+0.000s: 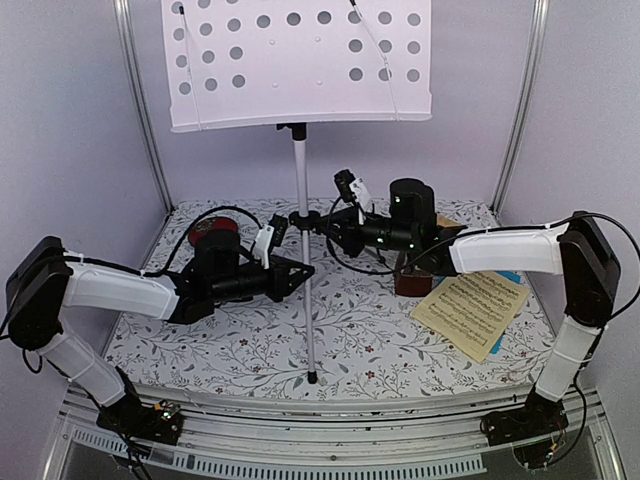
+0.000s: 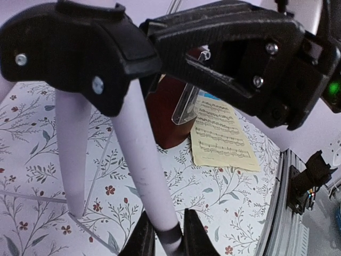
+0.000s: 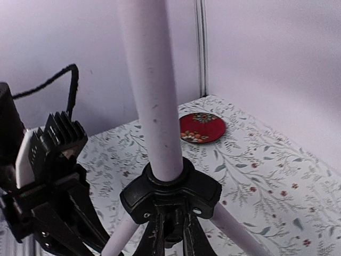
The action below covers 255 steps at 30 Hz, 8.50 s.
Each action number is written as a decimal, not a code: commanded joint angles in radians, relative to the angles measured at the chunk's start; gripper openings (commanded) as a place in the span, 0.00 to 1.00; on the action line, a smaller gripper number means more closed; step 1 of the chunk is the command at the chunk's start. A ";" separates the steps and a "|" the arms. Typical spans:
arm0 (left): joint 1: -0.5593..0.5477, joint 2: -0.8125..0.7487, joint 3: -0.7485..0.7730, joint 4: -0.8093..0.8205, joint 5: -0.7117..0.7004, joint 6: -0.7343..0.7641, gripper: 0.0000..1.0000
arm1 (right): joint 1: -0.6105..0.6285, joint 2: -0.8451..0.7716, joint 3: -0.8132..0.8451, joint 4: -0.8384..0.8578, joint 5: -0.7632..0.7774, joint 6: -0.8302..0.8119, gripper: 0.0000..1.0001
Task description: Pack up the instrument practice props
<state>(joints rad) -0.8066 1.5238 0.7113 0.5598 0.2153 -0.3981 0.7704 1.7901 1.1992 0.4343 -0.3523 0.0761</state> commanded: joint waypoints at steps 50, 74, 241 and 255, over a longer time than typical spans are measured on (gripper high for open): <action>-0.010 -0.155 -0.079 -0.027 -0.125 0.079 0.65 | -0.022 -0.268 -0.188 0.093 0.052 0.608 0.88; -0.010 -0.156 -0.087 -0.025 -0.133 0.067 0.67 | -0.020 0.036 -0.044 0.200 -0.125 1.114 0.72; 0.047 -0.165 0.076 0.064 -0.014 0.046 0.00 | -0.062 0.166 0.612 0.136 -0.593 0.273 0.01; 0.016 -0.172 0.042 0.237 -0.035 0.154 0.00 | 0.005 0.111 0.488 0.106 -0.530 0.187 0.01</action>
<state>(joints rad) -0.7845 1.3861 0.7368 0.4740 0.2344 -0.2714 0.7193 1.9797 1.7226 0.5007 -0.8387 0.3489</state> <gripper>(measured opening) 0.114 0.228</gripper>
